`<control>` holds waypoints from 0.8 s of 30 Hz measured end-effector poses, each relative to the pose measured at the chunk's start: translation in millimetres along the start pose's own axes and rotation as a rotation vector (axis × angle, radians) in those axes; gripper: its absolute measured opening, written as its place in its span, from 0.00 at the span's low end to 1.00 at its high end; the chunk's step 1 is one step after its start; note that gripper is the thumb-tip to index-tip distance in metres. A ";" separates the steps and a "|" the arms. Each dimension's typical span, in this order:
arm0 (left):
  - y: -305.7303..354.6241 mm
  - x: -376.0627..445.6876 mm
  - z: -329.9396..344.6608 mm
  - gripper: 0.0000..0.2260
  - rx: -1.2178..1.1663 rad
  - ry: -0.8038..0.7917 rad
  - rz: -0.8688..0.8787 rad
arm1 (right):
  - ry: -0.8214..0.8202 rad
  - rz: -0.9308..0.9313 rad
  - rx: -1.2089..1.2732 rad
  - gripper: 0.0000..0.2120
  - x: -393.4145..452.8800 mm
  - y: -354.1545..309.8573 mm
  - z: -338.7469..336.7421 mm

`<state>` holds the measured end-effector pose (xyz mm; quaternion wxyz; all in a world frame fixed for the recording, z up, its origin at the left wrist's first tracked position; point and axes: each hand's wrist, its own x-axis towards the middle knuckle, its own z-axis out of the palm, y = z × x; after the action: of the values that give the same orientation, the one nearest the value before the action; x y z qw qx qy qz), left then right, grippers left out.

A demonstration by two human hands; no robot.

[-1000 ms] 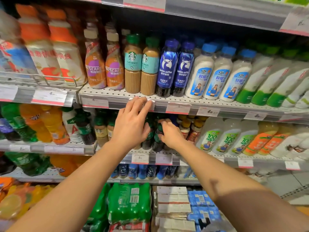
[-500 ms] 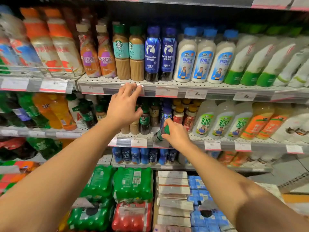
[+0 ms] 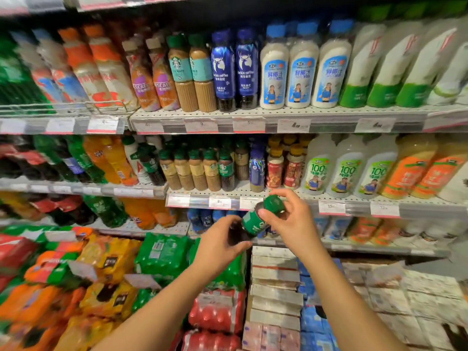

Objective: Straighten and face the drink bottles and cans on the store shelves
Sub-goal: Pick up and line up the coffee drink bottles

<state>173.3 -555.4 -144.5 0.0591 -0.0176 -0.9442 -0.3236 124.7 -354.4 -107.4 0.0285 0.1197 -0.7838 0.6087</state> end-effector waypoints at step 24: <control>-3.8 138.8 -203.6 0.17 0.266 0.291 0.607 | 0.254 -0.217 -0.357 0.29 106.7 -146.2 3.5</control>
<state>55.8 -683.9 29.7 0.2881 -0.2428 -0.9116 -0.1646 54.1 -407.7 50.5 0.2127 0.1189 -0.8517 0.4639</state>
